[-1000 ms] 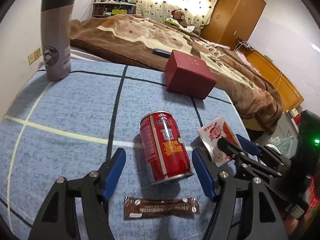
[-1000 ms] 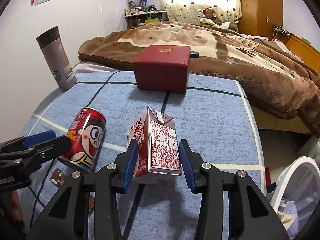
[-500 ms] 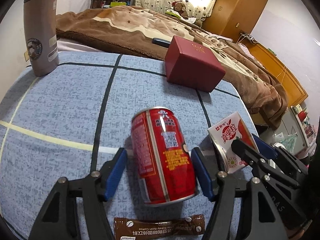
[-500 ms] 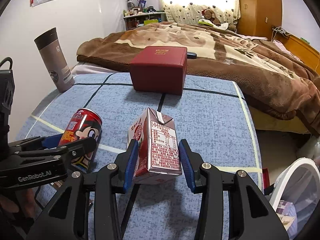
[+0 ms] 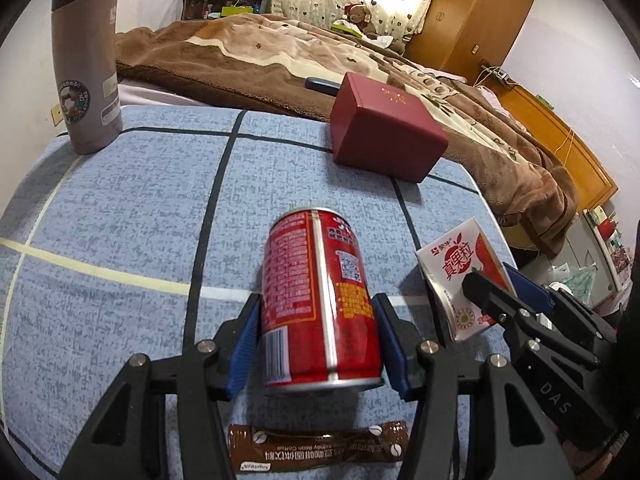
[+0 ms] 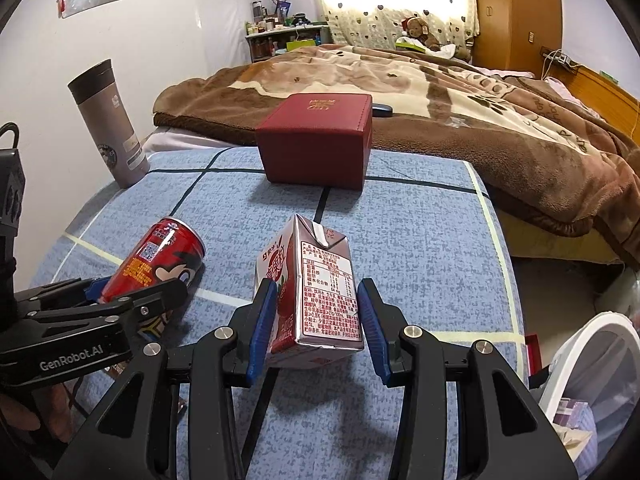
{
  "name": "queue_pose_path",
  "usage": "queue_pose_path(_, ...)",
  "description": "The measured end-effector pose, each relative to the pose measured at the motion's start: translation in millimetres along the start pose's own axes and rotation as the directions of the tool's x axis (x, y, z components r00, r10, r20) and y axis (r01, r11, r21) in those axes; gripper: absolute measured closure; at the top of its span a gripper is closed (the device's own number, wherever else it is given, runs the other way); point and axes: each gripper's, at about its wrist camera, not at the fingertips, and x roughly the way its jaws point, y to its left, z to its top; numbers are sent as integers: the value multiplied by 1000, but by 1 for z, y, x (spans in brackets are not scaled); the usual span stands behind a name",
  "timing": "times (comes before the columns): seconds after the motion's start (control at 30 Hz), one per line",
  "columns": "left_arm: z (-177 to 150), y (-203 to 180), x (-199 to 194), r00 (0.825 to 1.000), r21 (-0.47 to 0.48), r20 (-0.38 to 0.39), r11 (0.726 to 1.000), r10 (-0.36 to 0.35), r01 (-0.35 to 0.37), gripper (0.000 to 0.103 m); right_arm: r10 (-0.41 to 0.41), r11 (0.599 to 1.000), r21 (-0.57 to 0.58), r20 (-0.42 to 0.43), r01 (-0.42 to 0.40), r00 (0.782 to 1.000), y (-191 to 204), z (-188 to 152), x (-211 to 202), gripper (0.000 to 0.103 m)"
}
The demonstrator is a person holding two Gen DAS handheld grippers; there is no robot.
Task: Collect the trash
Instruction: 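Grasp the red can with the left tool while the right tool grasps the pink strawberry carton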
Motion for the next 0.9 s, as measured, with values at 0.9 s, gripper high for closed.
queue_pose_path(0.9,-28,-46,-60,996,73,83,997,-12,6,48,-28,998,50,68,24,997,-24,-18,-57,60)
